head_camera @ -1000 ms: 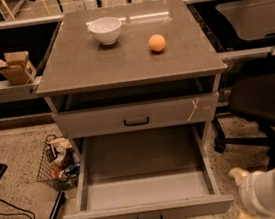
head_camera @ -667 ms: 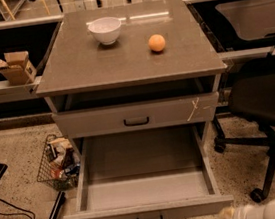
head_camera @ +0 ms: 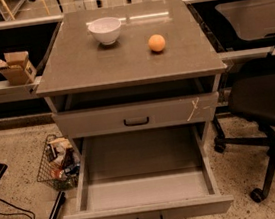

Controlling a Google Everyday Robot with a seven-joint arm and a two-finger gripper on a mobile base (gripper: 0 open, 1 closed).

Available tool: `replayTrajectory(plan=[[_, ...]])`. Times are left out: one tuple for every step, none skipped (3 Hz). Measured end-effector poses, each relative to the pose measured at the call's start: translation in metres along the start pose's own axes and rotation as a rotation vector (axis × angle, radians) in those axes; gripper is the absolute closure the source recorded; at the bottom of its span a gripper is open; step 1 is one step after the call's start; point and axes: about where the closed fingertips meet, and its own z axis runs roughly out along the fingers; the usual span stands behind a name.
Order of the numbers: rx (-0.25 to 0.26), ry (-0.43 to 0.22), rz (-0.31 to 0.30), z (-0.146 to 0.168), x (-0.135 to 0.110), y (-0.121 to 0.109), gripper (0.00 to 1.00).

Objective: Close middle drawer

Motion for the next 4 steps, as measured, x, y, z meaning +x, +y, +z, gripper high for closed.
replayTrajectory(plan=[[0.009, -0.037, -0.001, 0.046, -0.003, -0.014, 1.00], [0.040, -0.047, -0.002, 0.083, -0.010, -0.043, 1.00], [0.074, -0.052, 0.010, 0.104, -0.018, -0.073, 1.00], [0.101, -0.066, 0.011, 0.108, -0.025, -0.088, 1.00]])
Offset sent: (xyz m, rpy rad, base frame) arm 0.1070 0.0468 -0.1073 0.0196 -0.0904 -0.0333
